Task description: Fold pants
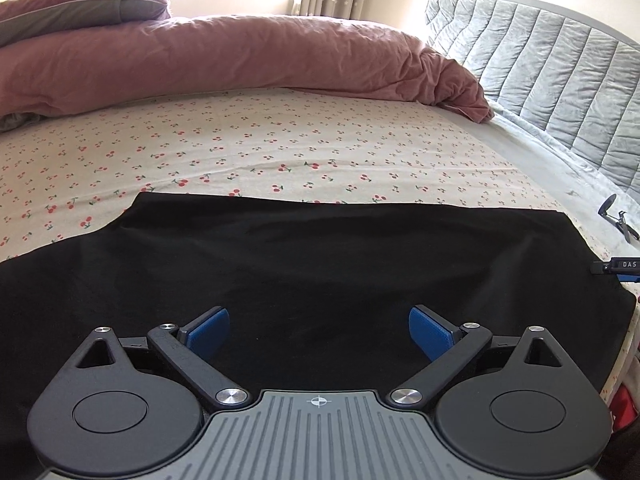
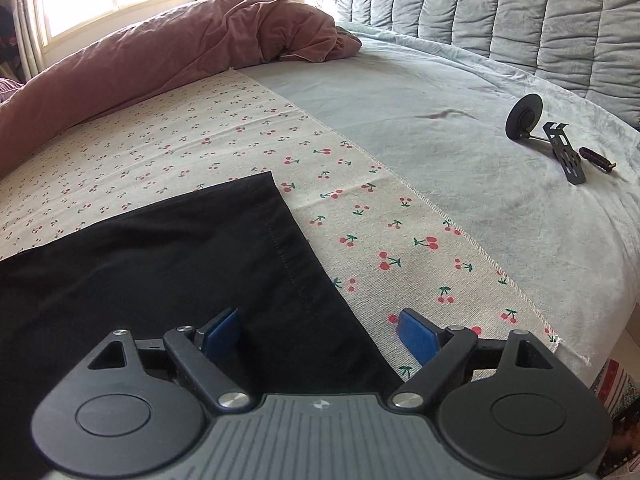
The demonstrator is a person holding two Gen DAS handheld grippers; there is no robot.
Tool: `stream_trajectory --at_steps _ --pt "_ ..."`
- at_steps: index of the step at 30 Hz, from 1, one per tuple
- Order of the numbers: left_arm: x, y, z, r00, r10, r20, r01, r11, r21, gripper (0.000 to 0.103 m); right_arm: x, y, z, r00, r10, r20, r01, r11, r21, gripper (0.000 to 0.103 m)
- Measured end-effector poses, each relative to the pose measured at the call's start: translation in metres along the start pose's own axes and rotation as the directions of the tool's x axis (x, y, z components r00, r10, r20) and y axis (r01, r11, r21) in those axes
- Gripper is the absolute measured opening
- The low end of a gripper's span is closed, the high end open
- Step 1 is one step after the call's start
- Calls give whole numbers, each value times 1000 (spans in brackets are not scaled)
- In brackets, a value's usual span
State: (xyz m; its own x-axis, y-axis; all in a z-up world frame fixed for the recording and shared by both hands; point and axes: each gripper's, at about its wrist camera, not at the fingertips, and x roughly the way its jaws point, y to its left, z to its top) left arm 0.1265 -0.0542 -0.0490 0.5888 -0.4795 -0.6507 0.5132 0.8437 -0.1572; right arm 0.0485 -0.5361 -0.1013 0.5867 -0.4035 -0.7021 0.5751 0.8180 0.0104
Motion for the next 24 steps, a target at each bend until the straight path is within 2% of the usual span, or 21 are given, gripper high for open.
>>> stream_trajectory --at_steps 5,9,11,13,17,18,19,24 --pt "8 -9 -3 1000 -11 -12 11 1000 25 98 4 -6 1 999 30 -22 -30 999 20 85" --pt "12 -10 -5 1000 -13 -23 13 1000 28 98 1 -3 0 997 69 -22 -68 998 11 65" --pt "13 -11 -7 999 -17 -28 18 1000 26 98 0 -2 -1 997 73 -23 -73 997 7 60" --pt "12 -10 -7 999 -25 -28 25 999 21 98 -1 -1 -1 996 84 -20 -84 996 6 46" --pt "12 -6 -7 999 -41 -24 41 999 -3 98 -3 0 -1 992 122 -20 -121 992 22 26" --pt "12 -5 -7 999 -43 -21 43 999 -8 98 -3 1 -1 990 137 -21 -136 990 29 15" --pt "11 -5 -7 999 -45 -18 45 999 -10 98 -3 2 -1 987 157 -23 -156 987 39 10" --pt "9 -2 -4 997 -83 4 83 996 -44 98 -9 4 2 985 170 -4 -169 983 72 8"
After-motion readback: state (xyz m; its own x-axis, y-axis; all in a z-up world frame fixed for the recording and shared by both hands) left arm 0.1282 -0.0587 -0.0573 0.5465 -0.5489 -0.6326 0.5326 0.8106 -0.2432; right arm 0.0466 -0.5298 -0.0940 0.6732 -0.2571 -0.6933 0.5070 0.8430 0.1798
